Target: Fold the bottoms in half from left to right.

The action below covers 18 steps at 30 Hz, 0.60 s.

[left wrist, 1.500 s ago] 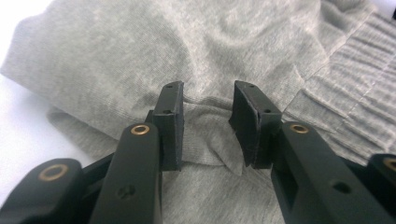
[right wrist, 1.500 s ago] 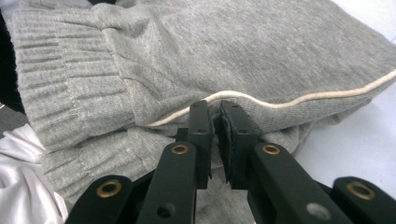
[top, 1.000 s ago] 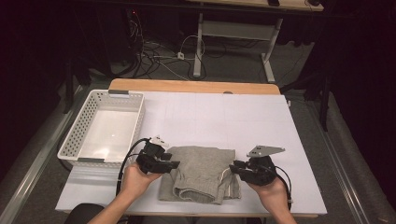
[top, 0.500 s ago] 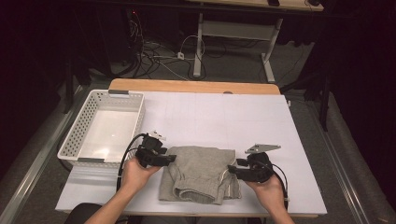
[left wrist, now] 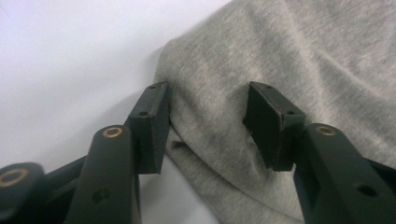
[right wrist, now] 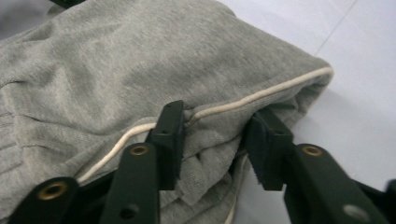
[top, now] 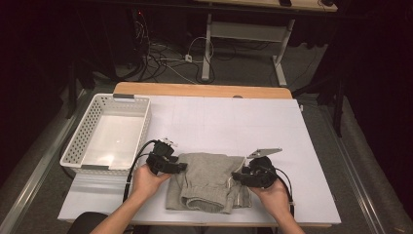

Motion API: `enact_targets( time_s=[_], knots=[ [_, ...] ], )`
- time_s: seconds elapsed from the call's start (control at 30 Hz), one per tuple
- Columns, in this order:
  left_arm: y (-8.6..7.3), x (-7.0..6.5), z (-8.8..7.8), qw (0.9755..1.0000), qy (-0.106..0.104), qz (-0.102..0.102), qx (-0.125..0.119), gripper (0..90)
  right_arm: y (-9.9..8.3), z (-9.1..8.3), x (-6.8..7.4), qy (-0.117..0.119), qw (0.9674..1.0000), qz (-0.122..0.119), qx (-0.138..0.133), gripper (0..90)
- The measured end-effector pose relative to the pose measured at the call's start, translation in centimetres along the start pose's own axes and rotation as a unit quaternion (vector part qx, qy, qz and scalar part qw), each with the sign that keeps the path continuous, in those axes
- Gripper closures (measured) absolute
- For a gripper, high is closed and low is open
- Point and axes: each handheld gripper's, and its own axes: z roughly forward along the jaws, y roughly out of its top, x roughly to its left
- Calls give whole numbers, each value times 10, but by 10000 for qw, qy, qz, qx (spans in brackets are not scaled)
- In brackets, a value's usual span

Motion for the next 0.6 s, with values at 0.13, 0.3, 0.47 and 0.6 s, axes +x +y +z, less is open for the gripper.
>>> enact_targets(
  time_s=[0.13, 0.3, 0.47, 0.6],
  knots=[
    [3, 1, 3, 9999, -107, -21, 11, 581, 4, 0, -1, 40, 9999, -99, 24, 750],
    [8, 1, 2, 9998, -191, 89, 55, 741, 5, -1, -3, 71, 9999, -128, -14, 775],
    [10, 1, -7, 9996, -243, 109, -81, 777, 7, -4, -4, 48, 9998, -189, -99, 780],
    [12, 1, -13, 9994, -212, 132, -230, 780, 9, -5, -5, -27, 9995, -256, -156, 782]
  ],
)
